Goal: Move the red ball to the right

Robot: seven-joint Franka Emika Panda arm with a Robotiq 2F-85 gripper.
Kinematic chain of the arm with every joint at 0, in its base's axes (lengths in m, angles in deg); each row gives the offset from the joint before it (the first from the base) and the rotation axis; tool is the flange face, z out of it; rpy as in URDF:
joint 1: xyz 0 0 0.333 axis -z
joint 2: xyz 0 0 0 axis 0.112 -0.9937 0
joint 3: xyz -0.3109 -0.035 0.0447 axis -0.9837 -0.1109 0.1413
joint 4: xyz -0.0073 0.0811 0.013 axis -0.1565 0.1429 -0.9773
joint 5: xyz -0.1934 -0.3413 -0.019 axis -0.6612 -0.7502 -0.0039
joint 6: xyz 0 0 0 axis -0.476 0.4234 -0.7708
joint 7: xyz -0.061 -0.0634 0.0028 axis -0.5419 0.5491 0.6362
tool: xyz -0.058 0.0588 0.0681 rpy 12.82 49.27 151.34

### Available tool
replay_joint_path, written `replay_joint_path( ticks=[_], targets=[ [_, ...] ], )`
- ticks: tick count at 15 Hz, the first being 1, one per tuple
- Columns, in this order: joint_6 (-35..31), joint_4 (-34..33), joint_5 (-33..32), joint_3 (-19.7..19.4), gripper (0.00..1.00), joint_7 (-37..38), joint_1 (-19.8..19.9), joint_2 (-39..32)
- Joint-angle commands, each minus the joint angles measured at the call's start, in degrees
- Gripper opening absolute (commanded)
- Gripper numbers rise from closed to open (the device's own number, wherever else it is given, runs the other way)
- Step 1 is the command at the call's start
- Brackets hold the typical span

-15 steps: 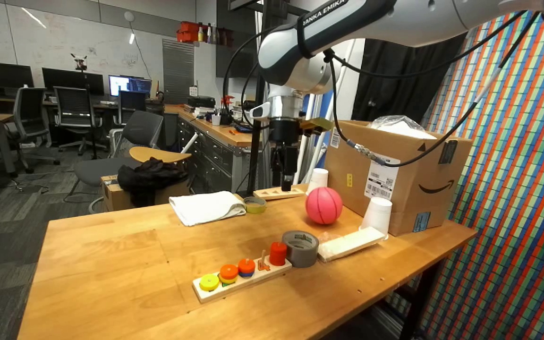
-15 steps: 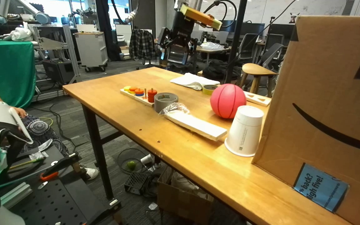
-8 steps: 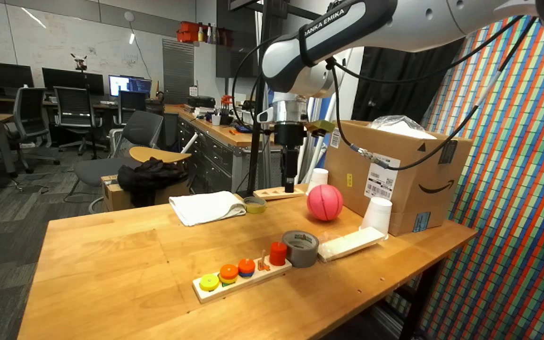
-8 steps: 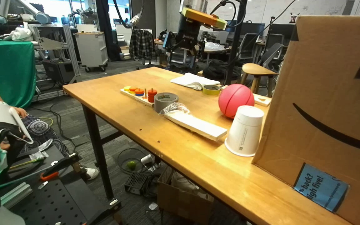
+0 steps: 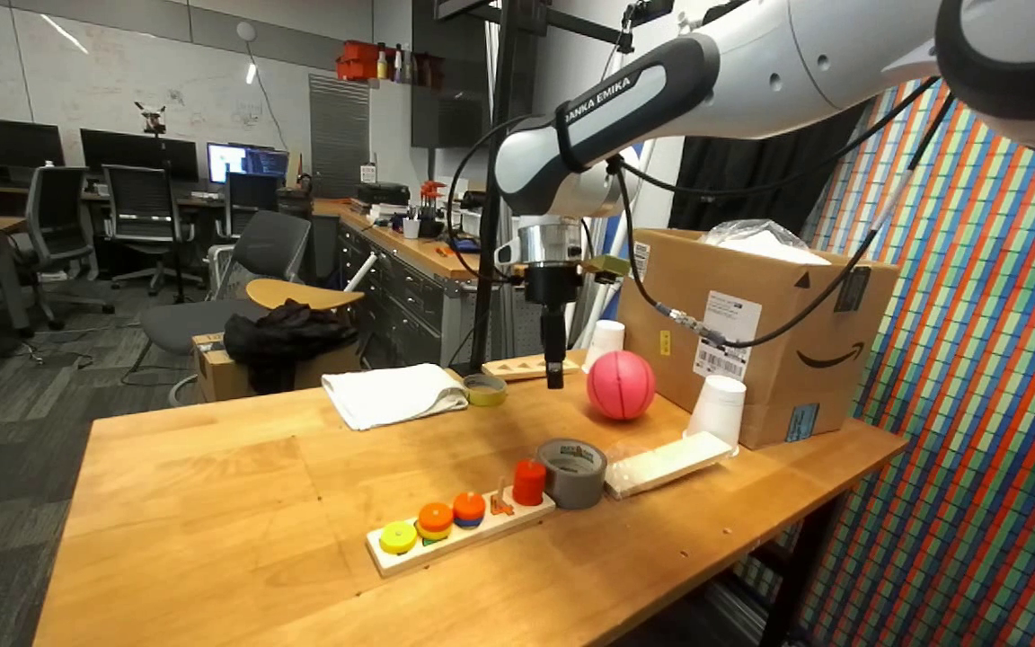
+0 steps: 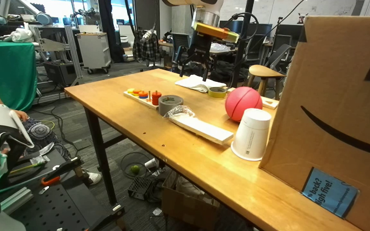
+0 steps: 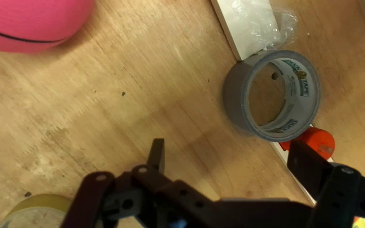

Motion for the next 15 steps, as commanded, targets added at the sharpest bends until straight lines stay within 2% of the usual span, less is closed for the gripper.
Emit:
replay_joint_path(
  ticks=[1, 10, 15],
  targets=[
    [1.89, -5.28, -3.08, -0.73, 1.0, 1.76, 0.86, -4.29],
    [2.79, -7.36, -9.44, -3.26, 1.0, 4.19, 3.19, -9.03],
    [0.29, -5.94, -24.39, -7.74, 1.0, 6.76, 2.92, -5.68]
  ],
)
